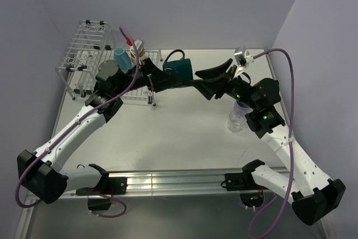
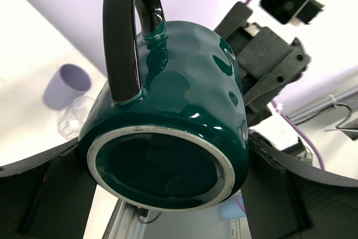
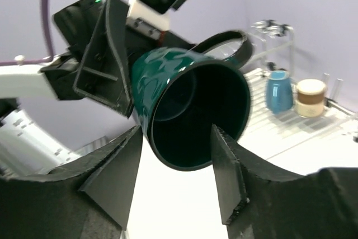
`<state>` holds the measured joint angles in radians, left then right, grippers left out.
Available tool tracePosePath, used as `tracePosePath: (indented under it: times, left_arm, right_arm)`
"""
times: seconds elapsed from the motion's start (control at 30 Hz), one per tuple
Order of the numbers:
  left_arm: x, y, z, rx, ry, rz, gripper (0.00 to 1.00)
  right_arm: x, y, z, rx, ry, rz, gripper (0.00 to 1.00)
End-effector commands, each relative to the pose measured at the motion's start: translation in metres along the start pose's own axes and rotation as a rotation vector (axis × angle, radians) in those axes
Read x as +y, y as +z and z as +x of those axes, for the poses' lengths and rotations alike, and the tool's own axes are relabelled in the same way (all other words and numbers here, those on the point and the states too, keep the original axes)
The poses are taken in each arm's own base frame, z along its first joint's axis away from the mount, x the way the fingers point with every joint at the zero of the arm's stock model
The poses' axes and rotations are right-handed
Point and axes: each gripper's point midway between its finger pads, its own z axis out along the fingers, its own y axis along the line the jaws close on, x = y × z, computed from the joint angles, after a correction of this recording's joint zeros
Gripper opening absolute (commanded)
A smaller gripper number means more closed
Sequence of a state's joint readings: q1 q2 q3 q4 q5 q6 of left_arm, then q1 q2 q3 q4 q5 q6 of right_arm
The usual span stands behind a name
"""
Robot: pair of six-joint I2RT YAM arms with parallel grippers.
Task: Load the cups into the dish rack
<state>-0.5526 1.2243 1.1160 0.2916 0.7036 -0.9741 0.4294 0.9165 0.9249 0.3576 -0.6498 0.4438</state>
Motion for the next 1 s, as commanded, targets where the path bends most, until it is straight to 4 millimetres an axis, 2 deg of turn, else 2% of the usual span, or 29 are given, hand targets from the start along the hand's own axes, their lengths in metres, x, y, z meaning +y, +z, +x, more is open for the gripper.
tracePosePath:
  times: [0.0, 0.07, 0.3, 0.43, 0.47, 0.5, 0.53, 0.6, 0.7, 0.77, 0.8, 0.83, 0.87, 0.93, 0.97]
  left_arm:
    - [-0.019, -0.013, -0.021, -0.084, 0.106, 0.014, 0.00]
    - [-0.012, -0.020, -0.023, -0.095, 0.101, -0.006, 0.00]
    - [0.012, -0.031, -0.039, -0.121, 0.120, -0.126, 0.00]
    - [0.037, -0.038, -0.057, -0.140, 0.132, -0.254, 0.00]
    - [0.039, -0.036, -0.067, -0.151, 0.145, -0.281, 0.00]
    - [0.052, -0.040, -0.075, -0.167, 0.173, -0.359, 0.00]
    - [0.069, -0.045, -0.072, -0.141, 0.149, -0.444, 0.00]
    - [0.088, -0.049, -0.093, -0.166, 0.188, -0.559, 0.00]
    - [0.128, -0.059, -0.109, -0.136, 0.210, -0.772, 0.00]
    - [0.162, -0.068, -0.119, -0.111, 0.226, -0.930, 0.00]
    - [0.170, -0.070, -0.123, -0.101, 0.232, -0.970, 0.00]
    - [0.199, -0.073, -0.121, -0.072, 0.224, -1.054, 0.00]
    - [0.199, -0.074, -0.126, -0.053, 0.244, -1.075, 0.00]
    - [0.224, -0.078, -0.135, -0.035, 0.267, -1.167, 0.00]
    - [0.233, -0.081, -0.131, 0.009, 0.275, -1.197, 0.00]
  right_arm:
    - [-0.001, -0.002, -0.036, -0.087, -0.073, 0.069, 0.60]
    - [-0.010, -0.003, -0.033, -0.079, -0.061, 0.114, 0.63]
    - [-0.038, -0.003, -0.027, -0.071, -0.030, 0.245, 0.65]
    - [-0.050, -0.005, -0.023, -0.064, -0.011, 0.303, 0.66]
    - [-0.051, -0.005, -0.021, -0.060, -0.012, 0.309, 0.66]
    - [-0.053, -0.005, -0.019, -0.055, -0.008, 0.313, 0.66]
    - [-0.055, -0.006, -0.017, -0.047, -0.003, 0.323, 0.66]
    - [-0.057, -0.006, -0.013, -0.038, 0.003, 0.330, 0.66]
    - [-0.061, -0.005, -0.006, -0.015, 0.019, 0.337, 0.66]
    - [-0.063, -0.005, -0.003, 0.000, 0.021, 0.343, 0.66]
    - [-0.064, -0.005, 0.000, 0.010, 0.023, 0.345, 0.66]
    - [-0.065, -0.006, 0.003, 0.019, 0.025, 0.348, 0.66]
    - [-0.065, -0.007, 0.005, 0.025, 0.023, 0.350, 0.66]
    - [-0.065, -0.008, 0.008, 0.030, 0.028, 0.351, 0.67]
    - [-0.065, -0.008, 0.009, 0.034, 0.028, 0.351, 0.67]
